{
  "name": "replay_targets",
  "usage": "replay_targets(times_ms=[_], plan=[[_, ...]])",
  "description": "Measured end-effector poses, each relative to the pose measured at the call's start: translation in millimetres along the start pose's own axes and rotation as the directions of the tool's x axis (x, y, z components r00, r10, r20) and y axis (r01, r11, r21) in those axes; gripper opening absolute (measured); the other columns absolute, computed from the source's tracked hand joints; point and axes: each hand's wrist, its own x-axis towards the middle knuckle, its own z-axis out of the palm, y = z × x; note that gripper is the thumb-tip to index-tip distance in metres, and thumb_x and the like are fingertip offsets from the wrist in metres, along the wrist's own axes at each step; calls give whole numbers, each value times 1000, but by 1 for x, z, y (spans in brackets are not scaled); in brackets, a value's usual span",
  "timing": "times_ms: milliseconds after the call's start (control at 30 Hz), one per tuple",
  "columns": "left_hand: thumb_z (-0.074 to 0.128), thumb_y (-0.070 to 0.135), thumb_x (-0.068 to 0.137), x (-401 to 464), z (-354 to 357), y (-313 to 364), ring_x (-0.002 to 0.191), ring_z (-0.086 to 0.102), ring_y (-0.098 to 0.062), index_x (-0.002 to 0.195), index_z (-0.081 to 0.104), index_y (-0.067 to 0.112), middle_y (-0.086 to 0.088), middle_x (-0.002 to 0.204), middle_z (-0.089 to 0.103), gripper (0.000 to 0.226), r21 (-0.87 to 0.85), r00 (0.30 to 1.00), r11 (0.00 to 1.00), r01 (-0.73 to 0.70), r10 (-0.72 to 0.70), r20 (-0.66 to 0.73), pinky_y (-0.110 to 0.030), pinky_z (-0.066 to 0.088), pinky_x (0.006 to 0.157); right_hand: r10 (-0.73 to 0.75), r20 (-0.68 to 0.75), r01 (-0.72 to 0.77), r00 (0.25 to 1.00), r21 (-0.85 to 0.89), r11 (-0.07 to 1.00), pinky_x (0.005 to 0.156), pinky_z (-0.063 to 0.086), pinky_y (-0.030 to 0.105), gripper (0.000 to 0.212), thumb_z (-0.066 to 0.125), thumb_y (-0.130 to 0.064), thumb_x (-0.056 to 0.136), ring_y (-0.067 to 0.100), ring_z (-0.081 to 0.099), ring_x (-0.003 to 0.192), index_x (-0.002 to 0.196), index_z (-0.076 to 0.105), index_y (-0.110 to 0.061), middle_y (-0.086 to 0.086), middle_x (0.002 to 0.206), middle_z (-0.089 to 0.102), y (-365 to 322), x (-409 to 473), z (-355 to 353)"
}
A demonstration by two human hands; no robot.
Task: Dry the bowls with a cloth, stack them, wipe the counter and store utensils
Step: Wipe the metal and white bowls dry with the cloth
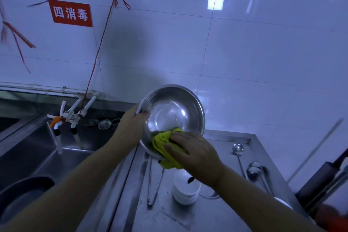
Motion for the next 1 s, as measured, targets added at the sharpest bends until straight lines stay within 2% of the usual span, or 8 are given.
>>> replay_targets(times_ms=[167,267,333,433,567,700,833,1000], plan=[[50,15,93,13,-18,-9,100,65,-25,115,60,24,-6,106,69,25,59,946,995,85,-99,308,-32,55,82,-90,62,89,994,12,996,78,51,35,11,66,-17,90,27,66,83,92,76,-12,12,91,71,23,-6,-10],[57,34,89,16,-24,-17,114,54,-17,147,18,24,-6,134,50,70,356,964,934,-22,-74,254,-35,45,96,-21,155,8,988,80,997,68,52,33,14,62,-14,87,28,64,74,91,74,-9,12,88,69,26,-4,-14],[56,47,83,6,-26,-20,124,40,-16,145,17,28,0,137,42,75,664,960,694,-279,194,201,-33,34,100,49,211,-78,976,129,989,64,52,35,16,64,-7,79,30,64,73,92,73,-6,13,89,69,32,-4,-19],[49,47,80,-12,-17,-16,124,43,-20,124,52,25,4,120,57,50,758,719,151,-635,475,507,-31,28,103,102,294,-158,950,173,972,66,51,34,32,79,0,65,31,64,75,96,72,-6,12,92,69,33,2,-22],[66,26,76,-14,-4,-12,95,65,-19,86,71,21,3,84,71,12,643,536,-94,-760,469,702,-38,40,102,123,294,-204,948,265,942,71,48,33,37,82,-6,70,28,62,82,105,70,-8,11,98,67,25,12,-24],[53,22,81,-14,-6,-13,65,60,-18,71,65,16,3,66,63,17,664,628,114,-739,475,616,-28,50,74,301,111,-321,947,332,887,93,44,30,41,80,-12,75,22,53,108,114,67,-5,10,116,60,24,3,-29],[50,17,91,-18,-6,-23,65,51,-12,68,53,25,9,66,56,24,543,887,709,-451,289,359,-28,40,63,632,-133,-508,764,482,714,100,38,18,37,60,-15,79,10,50,118,114,64,-5,6,119,55,18,-4,-35],[51,8,91,-27,16,-27,60,49,-7,69,59,16,9,61,53,25,47,984,997,-67,58,170,-20,41,57,717,127,-671,686,491,555,103,30,10,55,63,-14,72,-1,39,123,123,54,-31,-7,128,48,12,16,-33]])
